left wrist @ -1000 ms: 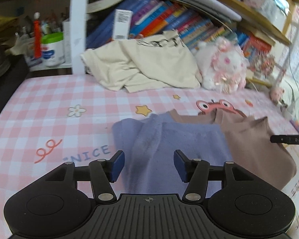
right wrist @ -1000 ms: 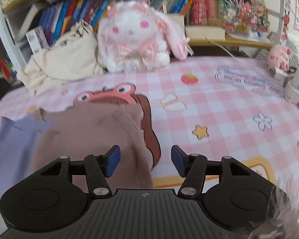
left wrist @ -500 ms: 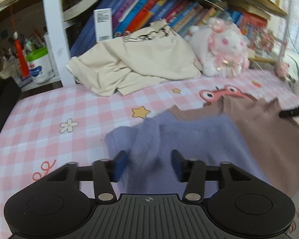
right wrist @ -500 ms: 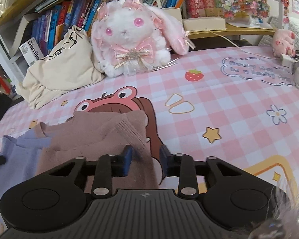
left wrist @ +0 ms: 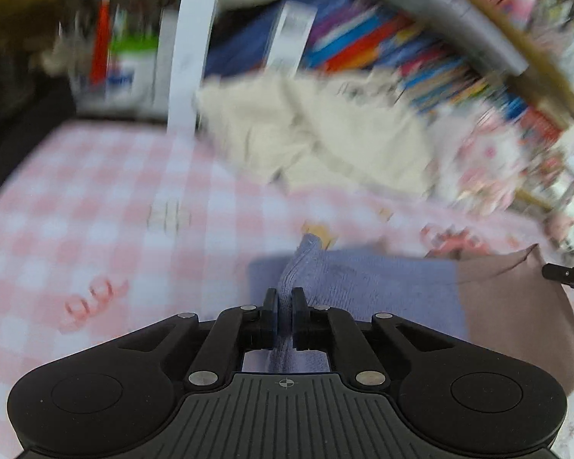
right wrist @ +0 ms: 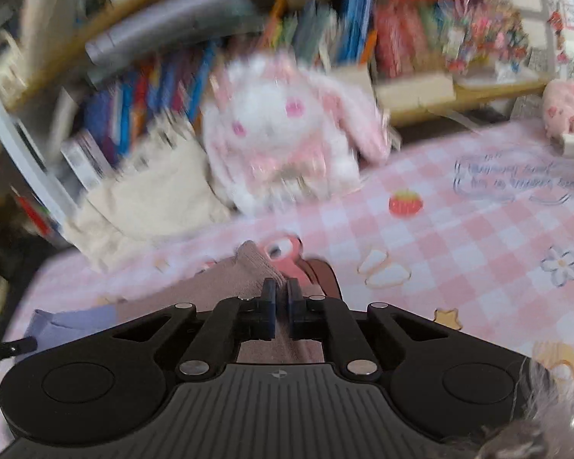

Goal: Fold clothes
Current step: 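Lift the sweater hem with both grippers and fold it toward the collar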

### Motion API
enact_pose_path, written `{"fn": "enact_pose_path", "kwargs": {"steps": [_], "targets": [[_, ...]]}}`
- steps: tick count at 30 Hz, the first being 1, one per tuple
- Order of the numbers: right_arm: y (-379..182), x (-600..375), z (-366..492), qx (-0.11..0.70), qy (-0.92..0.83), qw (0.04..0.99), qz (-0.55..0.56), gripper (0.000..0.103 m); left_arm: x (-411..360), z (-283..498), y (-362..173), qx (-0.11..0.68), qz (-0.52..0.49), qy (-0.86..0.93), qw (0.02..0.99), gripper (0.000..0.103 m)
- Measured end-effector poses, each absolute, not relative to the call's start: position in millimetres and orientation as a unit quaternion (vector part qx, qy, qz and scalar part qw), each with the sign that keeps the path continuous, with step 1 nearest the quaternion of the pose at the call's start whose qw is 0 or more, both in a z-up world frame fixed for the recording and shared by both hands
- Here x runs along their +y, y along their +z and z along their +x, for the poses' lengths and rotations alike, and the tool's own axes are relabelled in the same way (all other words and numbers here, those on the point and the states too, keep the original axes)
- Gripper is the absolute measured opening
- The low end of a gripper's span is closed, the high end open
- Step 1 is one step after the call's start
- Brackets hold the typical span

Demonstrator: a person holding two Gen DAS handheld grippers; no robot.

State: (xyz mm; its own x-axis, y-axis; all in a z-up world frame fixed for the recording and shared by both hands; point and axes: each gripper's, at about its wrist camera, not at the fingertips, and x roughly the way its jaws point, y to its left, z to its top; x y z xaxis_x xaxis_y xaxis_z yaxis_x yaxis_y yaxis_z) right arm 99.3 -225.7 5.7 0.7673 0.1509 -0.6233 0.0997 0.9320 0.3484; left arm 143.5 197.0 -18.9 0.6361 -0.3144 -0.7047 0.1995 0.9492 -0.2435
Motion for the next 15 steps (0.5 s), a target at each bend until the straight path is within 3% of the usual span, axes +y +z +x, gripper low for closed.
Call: {"fn": "enact_pose_path", "kwargs": {"steps": [5,7,9,14,15], "targets": [[-22.4,-222.5,118.5,0.381,-0.004,0.907,0.178,0.008,199.8,139.9,-25.9,0.402,-0.074,-0.122,0.905,0.024],[-19.7,-226.4,114.3,0.381,-0.004,0.905,0.188,0.015,206.5,135.3,-21.8,0.397,-0.078,-0.106,0.908,0.049],[-17.1,-230.4,107.8,0.383,-0.006,0.902,0.200,0.034,215.2,128.9,-18.1,0.386,-0.095,-0.097,0.912,0.062],[-24.0,-239.5,97.2,0.405,0.016,0.880,0.248,0.035,226.9,130.3,-30.8,0.407,-0.174,-0.138,0.886,0.055],[-26.6,-237.9,96.9,0.408,0.017,0.879,0.247,0.032,225.5,131.6,-35.3,0.415,-0.181,-0.143,0.880,0.038]]}}
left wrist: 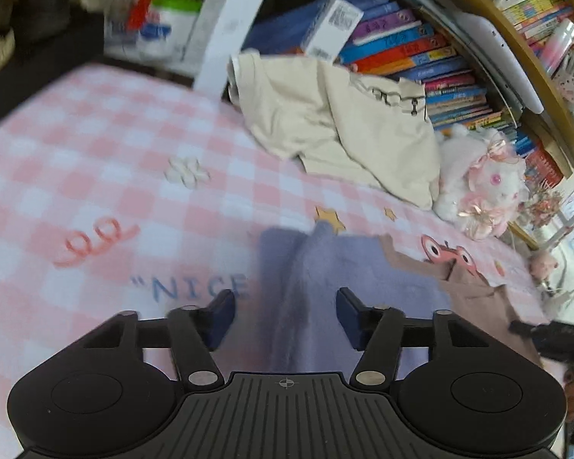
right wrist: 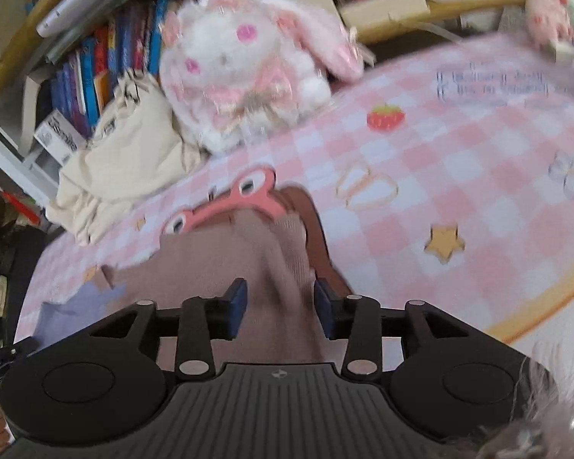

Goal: Fold clothes
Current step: 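Lift the sweater hem with both grippers and fold it toward the collar, then lay the hem down near the collar and open both grippers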

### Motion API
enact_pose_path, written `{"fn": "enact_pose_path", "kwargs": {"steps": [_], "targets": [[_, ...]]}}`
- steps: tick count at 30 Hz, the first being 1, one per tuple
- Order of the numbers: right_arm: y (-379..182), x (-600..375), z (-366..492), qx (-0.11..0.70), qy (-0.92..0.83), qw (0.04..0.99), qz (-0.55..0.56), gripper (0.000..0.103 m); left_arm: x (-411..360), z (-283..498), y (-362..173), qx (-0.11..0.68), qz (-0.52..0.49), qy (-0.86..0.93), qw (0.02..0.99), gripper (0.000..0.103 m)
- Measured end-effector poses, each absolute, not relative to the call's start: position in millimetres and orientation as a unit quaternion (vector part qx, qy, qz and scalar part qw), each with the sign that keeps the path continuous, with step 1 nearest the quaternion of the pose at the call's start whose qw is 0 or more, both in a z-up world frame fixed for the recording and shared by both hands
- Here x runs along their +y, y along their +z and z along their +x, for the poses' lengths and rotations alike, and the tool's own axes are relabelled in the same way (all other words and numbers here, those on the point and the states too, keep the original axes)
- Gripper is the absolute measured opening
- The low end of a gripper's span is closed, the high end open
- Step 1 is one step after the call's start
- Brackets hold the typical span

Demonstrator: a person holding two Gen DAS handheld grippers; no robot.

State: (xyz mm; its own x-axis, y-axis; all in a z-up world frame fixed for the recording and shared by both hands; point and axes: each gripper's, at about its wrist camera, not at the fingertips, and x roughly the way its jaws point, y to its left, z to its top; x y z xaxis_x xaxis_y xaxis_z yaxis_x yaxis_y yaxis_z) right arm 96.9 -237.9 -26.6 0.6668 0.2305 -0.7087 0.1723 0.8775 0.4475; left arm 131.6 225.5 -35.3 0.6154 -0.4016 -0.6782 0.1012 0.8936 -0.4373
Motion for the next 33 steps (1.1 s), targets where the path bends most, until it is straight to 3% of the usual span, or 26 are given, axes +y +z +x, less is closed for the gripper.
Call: {"fn": "enact_pose_path", "kwargs": {"steps": [1,4,17,26,29,33], "targets": [[-28.6,-236.4,96.4,0.409,0.017,0.878,0.246,0.031,224.3,132.4,-38.7,0.418,-0.188,-0.140,0.878,0.027],[-30.7,-238.2,90.8,0.407,0.016,0.875,0.260,0.023,223.8,131.9,-45.2,0.421,-0.215,-0.131,0.871,0.023],[-29.9,-241.9,14.3,0.412,0.008,0.869,0.275,0.022,225.6,77.7,-40.9,0.445,-0.205,-0.162,0.857,0.023],[-18.8,-234.8,8.5,0.403,-0.016,0.887,0.224,0.030,229.8,73.8,-29.7,0.435,-0.197,-0.145,0.866,0.029],[-8.0,-235.9,2.0,0.389,-0.023,0.896,0.211,0.030,236.2,64.6,-17.4,0.417,-0.184,-0.136,0.880,0.038],[4.5,-230.6,-9.7,0.381,-0.034,0.905,0.187,0.041,235.0,48.5,-2.0,0.400,-0.159,-0.129,0.893,0.050]]}}
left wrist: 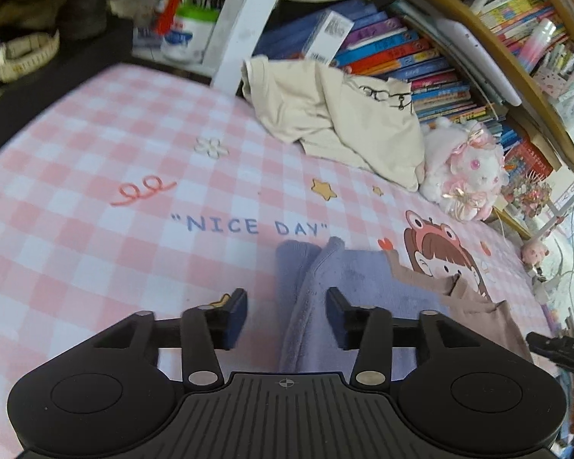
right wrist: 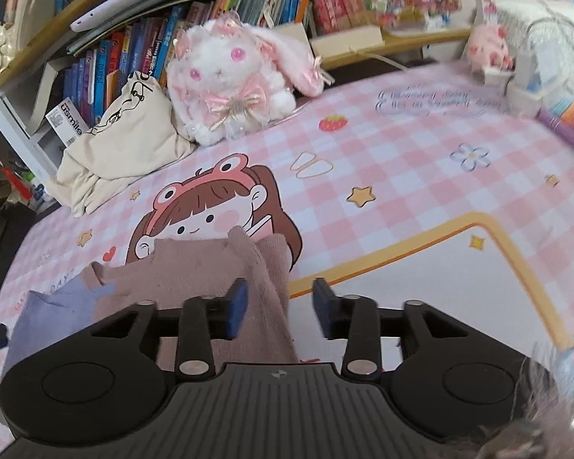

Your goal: Fold clothes

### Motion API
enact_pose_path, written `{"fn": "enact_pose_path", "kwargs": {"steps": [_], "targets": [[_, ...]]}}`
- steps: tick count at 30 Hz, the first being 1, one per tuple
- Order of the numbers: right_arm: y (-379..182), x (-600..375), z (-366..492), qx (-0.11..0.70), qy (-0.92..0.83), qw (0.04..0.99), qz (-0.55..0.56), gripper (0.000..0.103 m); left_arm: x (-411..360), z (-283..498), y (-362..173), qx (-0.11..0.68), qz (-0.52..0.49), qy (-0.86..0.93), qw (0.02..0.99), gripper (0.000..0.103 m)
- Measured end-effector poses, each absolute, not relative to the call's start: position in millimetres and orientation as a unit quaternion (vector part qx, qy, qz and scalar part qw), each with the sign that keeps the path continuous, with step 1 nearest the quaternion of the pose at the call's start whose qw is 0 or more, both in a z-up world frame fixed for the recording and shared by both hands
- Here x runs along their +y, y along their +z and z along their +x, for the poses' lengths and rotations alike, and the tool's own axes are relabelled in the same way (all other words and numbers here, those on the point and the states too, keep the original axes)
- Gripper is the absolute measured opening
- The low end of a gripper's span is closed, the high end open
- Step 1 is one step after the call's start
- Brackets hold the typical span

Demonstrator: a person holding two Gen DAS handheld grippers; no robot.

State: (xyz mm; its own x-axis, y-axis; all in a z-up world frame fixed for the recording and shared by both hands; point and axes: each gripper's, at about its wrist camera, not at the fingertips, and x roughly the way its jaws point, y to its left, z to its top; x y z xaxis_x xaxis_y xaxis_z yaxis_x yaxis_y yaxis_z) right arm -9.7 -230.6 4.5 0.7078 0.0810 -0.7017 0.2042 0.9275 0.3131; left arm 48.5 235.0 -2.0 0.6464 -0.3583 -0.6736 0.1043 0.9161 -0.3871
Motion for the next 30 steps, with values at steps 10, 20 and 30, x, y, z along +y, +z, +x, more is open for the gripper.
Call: {"fn": "enact_pose_path", "kwargs": {"steps": [10,20,30], "targets": [[22.5,-187.6,-52.3,0.372,-0.042,0.922,0.096,0.076,187.6,-7.5,19.4,0.352,-0.045,-0.157,0.922,0.077],[20.2,-147.9,-90.3,0.392,-0.018,0.916,0.081,0.078,151.5,-38.1,17.0,0.358,0.001,-0.208,0.910,0.085],[14.5,-134.4,-102.3,0.410,-0.004,0.911,0.042,0.080,135.6,-49.3,2.2,0.386,0.007,-0.212,0.898,0.085]]}}
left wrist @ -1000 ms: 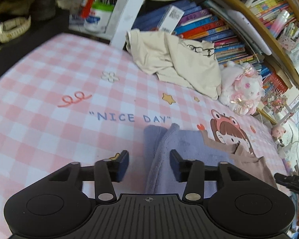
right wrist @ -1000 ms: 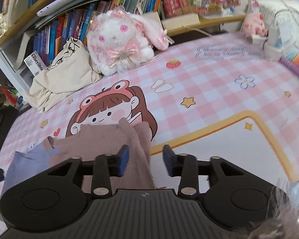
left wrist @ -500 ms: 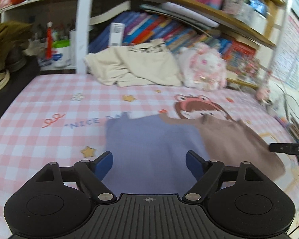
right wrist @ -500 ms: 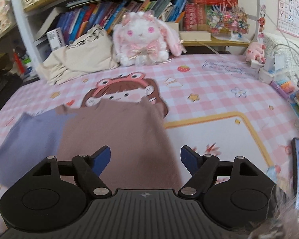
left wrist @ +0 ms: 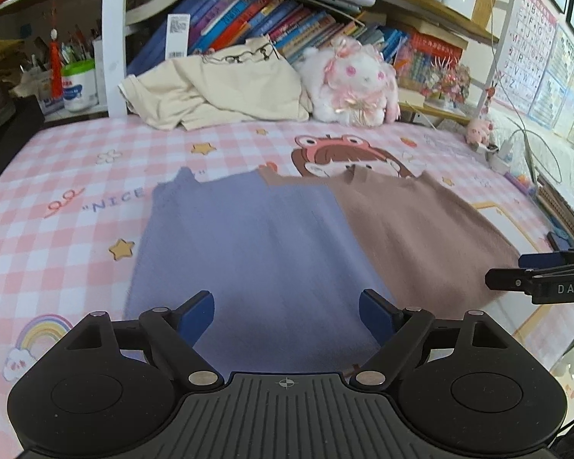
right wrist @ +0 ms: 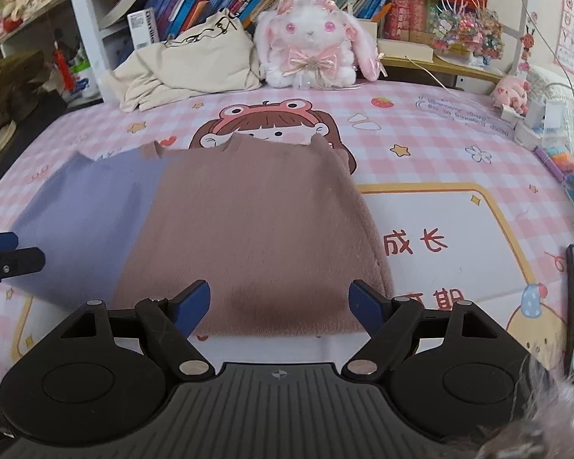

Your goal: Fold clothes

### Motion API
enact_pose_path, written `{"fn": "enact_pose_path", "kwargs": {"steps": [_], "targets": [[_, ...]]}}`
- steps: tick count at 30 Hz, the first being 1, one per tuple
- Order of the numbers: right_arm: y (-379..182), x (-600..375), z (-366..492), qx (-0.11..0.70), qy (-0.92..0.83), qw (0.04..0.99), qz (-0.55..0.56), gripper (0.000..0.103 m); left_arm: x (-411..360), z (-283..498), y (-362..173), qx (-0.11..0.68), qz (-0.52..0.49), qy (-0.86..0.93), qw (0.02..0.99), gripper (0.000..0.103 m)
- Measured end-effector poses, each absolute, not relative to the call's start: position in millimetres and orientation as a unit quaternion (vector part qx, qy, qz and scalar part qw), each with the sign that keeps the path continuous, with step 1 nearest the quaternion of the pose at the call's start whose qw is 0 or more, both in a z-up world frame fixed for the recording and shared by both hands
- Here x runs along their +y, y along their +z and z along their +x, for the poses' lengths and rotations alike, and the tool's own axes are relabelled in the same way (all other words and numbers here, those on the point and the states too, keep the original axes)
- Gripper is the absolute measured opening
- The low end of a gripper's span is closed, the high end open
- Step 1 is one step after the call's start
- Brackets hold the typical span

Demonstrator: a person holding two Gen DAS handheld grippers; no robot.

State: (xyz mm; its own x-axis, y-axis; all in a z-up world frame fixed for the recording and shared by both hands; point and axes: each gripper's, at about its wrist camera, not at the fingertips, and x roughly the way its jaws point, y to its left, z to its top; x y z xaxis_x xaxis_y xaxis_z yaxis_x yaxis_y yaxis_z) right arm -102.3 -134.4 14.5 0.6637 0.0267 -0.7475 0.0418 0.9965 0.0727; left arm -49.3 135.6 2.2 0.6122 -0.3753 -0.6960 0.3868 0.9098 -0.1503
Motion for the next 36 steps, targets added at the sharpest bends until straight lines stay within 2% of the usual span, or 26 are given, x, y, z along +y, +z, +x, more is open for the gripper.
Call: {"fn": "enact_pose_path", "kwargs": {"steps": [13,23,36], "targets": [[21.9,-157.1,-99.1,0.391,0.062,0.918,-0.013,0.082,99.7,-65.6,9.6,0.393,-0.014,-0.161,0.905,0.088],[24.2,-199.5,-95.0,0.367,0.137,0.919,-0.042,0.082,53.2,-92.6,19.5,0.387,-0.004,-0.073,0.919,0.093],[10.5,-232.7,-96.3,0.371,0.224,0.900,-0.050,0.080,20.8,-134.6,13.4,0.421,-0.027,0.025,0.906,0.094]]}}
